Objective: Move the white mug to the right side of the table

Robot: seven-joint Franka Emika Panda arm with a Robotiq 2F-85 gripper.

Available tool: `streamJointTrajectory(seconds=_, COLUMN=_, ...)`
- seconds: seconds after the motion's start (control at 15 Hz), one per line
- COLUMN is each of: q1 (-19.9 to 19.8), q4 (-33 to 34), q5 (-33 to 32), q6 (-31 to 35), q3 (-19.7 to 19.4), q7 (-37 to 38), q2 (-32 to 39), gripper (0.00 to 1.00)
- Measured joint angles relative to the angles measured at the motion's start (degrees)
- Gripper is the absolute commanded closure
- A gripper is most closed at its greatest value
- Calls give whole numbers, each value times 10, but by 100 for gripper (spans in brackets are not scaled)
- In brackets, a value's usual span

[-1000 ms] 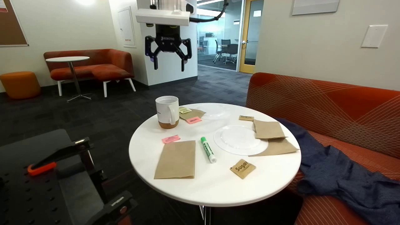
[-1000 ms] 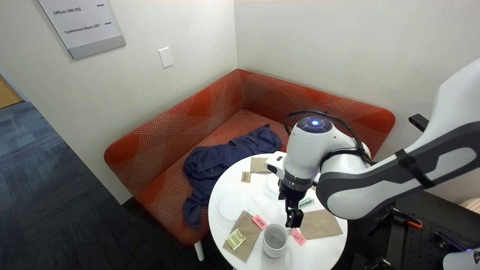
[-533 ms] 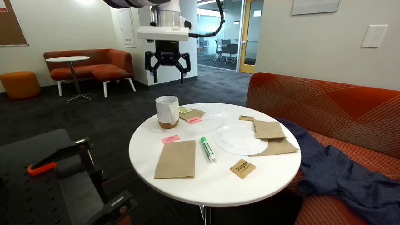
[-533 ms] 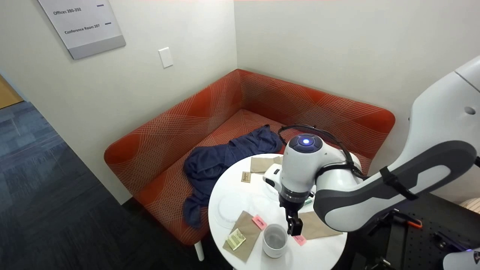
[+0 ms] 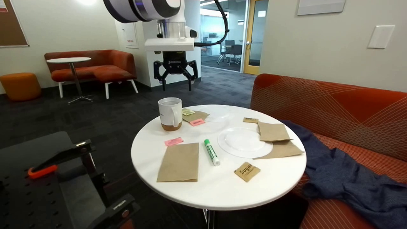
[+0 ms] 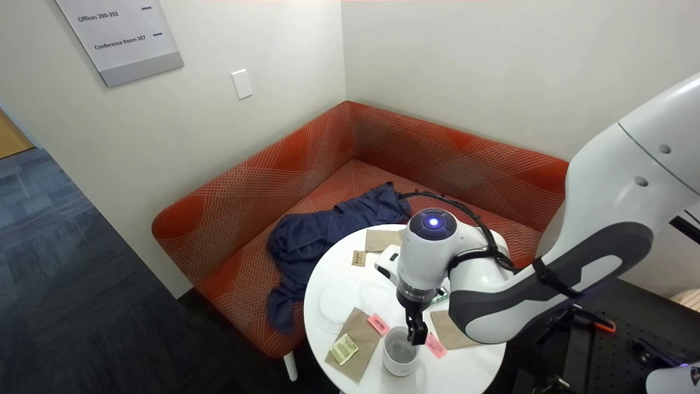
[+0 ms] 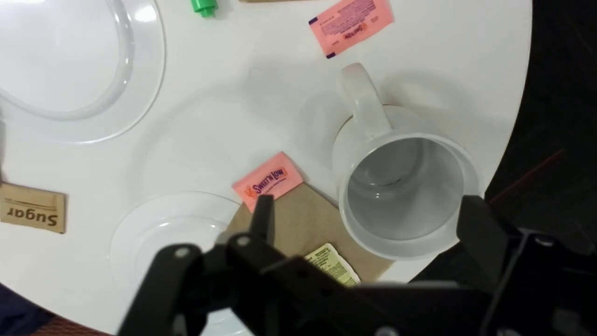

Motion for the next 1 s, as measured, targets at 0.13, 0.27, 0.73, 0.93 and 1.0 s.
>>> streamJointTrajectory(seconds=0.13, q1=0, q4=11, q5=-5, q6=0, q3=0, q7=5, q2=14, gripper=0)
streamJointTrajectory(seconds=0.27, q1=0, q4=23, q5=-7, q6=0, q3=-1, q7=5, q2=29, gripper=0)
streamJointTrajectory(seconds=0.73, q1=0, q4=63, q5=-8, q6=0, q3=-1, q7=5, q2=84, gripper=0)
streamJointTrajectory(seconds=0.93, q1=1, q4=79, q5=-8, q6=0, q3=-1, q7=5, q2=106, gripper=0)
streamJointTrajectory(seconds=1.0, q1=1, q4=84, q5=-8, q6=0, q3=-1, q7=5, q2=113, gripper=0)
